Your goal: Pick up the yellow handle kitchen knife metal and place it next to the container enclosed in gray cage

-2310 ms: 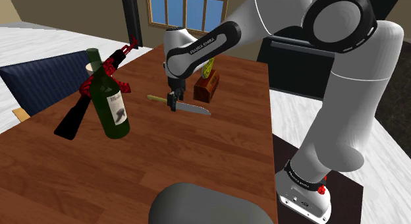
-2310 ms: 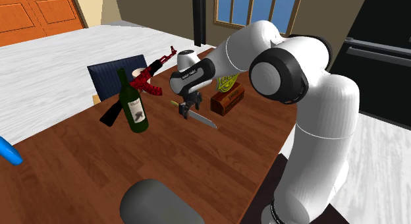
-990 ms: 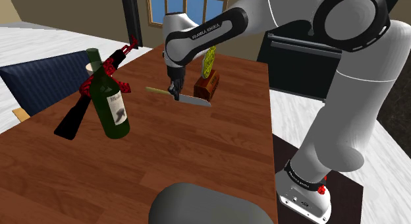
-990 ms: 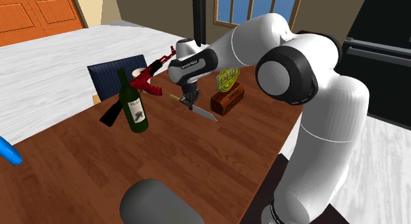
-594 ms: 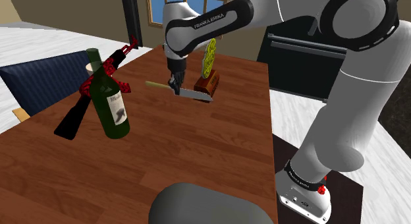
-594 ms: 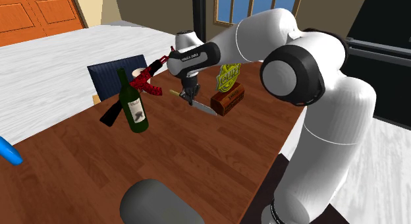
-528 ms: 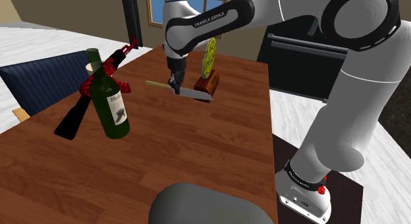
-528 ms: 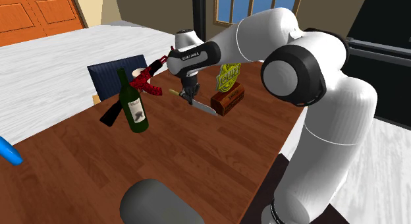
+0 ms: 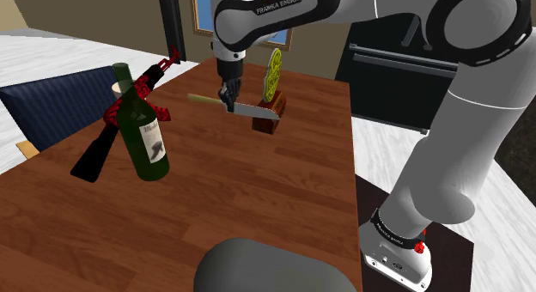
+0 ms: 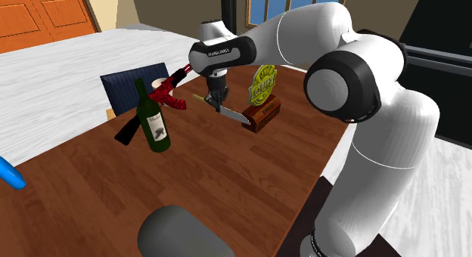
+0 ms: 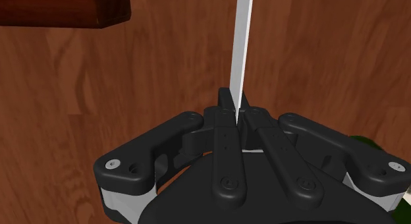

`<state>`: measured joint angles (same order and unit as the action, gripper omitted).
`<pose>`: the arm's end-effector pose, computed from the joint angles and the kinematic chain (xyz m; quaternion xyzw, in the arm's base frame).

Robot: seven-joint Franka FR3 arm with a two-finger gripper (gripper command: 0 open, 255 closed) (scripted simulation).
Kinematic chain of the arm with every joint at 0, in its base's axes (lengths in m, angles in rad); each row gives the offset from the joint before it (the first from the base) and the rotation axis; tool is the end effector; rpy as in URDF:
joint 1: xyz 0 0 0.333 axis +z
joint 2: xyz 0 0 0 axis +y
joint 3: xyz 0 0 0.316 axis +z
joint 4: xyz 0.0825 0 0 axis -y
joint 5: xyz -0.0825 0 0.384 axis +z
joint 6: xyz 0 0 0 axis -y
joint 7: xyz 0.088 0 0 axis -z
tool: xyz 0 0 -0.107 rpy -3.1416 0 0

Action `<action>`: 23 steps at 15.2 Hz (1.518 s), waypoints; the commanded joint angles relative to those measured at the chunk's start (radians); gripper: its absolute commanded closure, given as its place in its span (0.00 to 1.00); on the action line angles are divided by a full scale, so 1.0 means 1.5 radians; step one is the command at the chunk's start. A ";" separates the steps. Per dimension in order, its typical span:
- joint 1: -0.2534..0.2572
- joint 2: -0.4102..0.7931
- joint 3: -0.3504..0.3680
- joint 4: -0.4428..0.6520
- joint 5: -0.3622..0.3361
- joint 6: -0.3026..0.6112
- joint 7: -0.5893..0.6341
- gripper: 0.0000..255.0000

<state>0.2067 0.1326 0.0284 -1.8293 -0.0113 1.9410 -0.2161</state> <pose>0.5797 0.1374 0.4564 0.9742 0.2256 -0.0104 0.0035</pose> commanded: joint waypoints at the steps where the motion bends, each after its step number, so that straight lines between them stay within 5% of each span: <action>1: 0.000 -0.003 0.000 0.014 0.000 -0.018 -0.001 1.00; 4: 0.000 -0.007 0.000 0.032 0.000 -0.039 -0.001 1.00; 23: 0.151 -0.069 0.137 -0.048 0.005 -0.023 0.286 1.00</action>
<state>0.4198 0.0282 0.2227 -1.9034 -0.0038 1.9084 0.1870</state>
